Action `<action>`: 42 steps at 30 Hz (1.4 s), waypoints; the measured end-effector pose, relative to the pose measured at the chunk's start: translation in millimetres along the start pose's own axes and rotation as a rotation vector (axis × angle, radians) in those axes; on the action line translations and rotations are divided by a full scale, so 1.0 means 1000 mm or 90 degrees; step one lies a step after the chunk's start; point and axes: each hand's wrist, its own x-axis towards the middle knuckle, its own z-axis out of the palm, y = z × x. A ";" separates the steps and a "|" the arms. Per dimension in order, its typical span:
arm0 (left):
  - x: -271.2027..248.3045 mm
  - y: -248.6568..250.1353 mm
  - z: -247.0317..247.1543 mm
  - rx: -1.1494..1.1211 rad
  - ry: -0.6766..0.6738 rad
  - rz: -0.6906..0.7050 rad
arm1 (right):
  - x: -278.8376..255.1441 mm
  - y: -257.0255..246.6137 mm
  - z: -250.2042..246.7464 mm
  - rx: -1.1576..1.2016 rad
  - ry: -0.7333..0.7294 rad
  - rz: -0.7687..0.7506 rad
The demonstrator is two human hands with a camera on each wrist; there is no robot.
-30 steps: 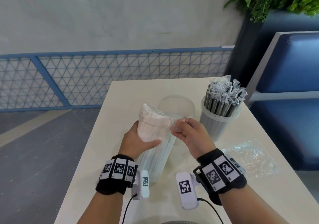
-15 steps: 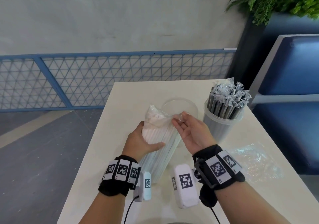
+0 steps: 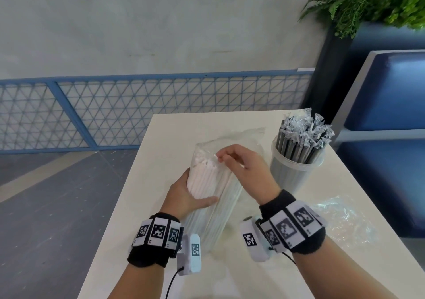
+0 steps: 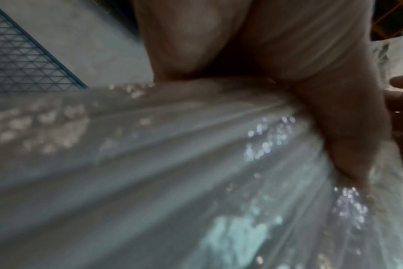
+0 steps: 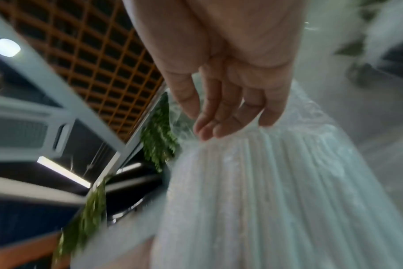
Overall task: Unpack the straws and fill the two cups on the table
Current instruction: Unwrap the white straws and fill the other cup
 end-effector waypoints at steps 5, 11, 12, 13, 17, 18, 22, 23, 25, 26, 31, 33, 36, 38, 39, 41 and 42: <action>-0.005 0.004 -0.004 -0.001 -0.030 0.016 | 0.022 -0.006 -0.003 -0.157 -0.003 -0.107; 0.002 0.000 -0.013 -0.060 0.014 -0.006 | 0.037 -0.027 -0.016 -0.257 -0.180 -0.120; 0.002 -0.001 -0.012 -0.049 0.005 -0.005 | 0.038 -0.029 -0.014 -0.289 -0.212 -0.113; 0.003 -0.003 -0.011 -0.039 -0.001 -0.004 | 0.039 -0.030 -0.011 -0.325 -0.239 -0.107; 0.004 -0.010 -0.008 -0.036 -0.005 -0.008 | 0.037 -0.029 -0.001 -0.450 -0.332 -0.092; 0.004 -0.012 -0.009 -0.036 -0.004 -0.012 | 0.036 -0.029 0.000 -0.477 -0.363 -0.087; 0.005 -0.014 -0.012 -0.042 -0.016 -0.023 | 0.035 -0.021 0.013 -0.474 -0.357 -0.068; 0.005 -0.012 -0.012 -0.041 -0.023 -0.022 | 0.036 -0.017 0.017 -0.461 -0.327 -0.067; 0.006 -0.010 -0.011 -0.044 -0.025 -0.017 | 0.037 -0.011 0.022 -0.481 -0.303 -0.065; 0.008 -0.010 -0.011 -0.045 -0.025 -0.013 | 0.037 -0.009 0.024 -0.517 -0.309 -0.072; 0.013 -0.014 -0.008 -0.053 -0.026 0.001 | 0.037 0.000 0.026 -0.595 -0.271 -0.109; 0.016 -0.017 -0.007 -0.054 -0.014 -0.002 | 0.037 0.004 0.027 -0.582 -0.241 -0.116; 0.016 -0.017 -0.008 -0.043 -0.011 -0.008 | 0.038 0.005 0.026 -0.525 -0.230 -0.091; 0.014 -0.014 -0.009 -0.039 -0.005 -0.012 | 0.039 0.001 0.023 -0.454 -0.231 -0.056; 0.014 -0.013 -0.010 -0.040 0.000 -0.014 | 0.039 -0.002 0.020 -0.417 -0.226 -0.049; 0.013 -0.012 -0.011 -0.042 0.014 -0.020 | 0.042 -0.004 0.015 -0.342 -0.200 -0.045; 0.013 -0.011 -0.011 -0.039 0.019 -0.022 | 0.044 -0.005 0.013 -0.318 -0.181 -0.046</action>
